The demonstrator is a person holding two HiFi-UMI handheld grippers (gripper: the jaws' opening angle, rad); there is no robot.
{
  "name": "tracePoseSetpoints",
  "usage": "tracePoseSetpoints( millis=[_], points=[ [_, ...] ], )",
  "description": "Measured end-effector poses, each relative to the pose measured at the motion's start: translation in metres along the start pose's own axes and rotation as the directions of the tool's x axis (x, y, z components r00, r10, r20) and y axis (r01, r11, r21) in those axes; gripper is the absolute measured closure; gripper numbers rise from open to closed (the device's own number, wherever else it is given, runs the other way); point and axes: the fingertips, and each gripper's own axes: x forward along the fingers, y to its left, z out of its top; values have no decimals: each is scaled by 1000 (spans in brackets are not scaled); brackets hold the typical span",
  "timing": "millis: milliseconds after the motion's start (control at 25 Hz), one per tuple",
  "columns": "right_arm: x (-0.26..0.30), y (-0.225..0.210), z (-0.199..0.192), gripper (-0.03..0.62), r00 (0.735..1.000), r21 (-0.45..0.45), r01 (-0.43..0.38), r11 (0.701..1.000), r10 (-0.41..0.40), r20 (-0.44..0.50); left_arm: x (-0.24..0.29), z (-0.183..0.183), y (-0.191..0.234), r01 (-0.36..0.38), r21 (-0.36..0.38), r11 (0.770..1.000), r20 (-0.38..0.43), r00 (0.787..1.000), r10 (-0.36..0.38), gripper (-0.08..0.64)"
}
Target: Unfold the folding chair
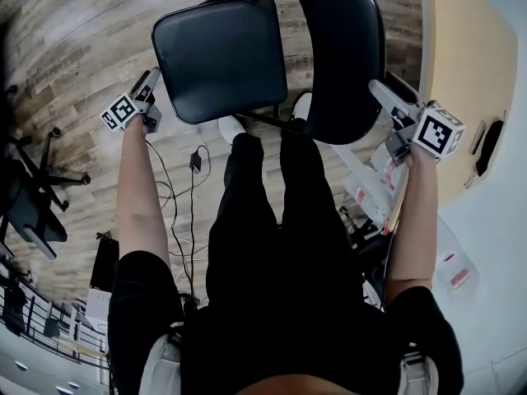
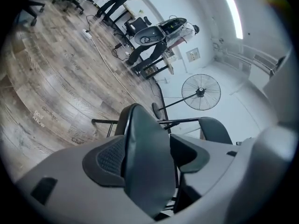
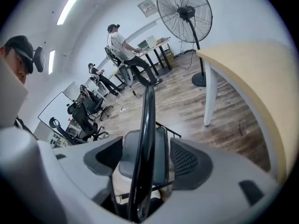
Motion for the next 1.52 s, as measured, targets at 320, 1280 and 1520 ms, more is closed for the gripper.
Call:
tracePoseSetpoints(
  millis=[320,1280,1520],
  points=[
    [-59,58,36,288,983,-51,-57,997,65,174,-93,-1,-161,15,103,995,105,994,-26,273],
    [-209,323,-7,293,840,-621,-145,770,428,334,-260,-68,-629,107,779,618,102,950,-294,318],
    [-262,365,-10,326,785,-700,-118,704,498,368,-291,-85,-685,46,883,468,134,929,-344,375]
  ],
)
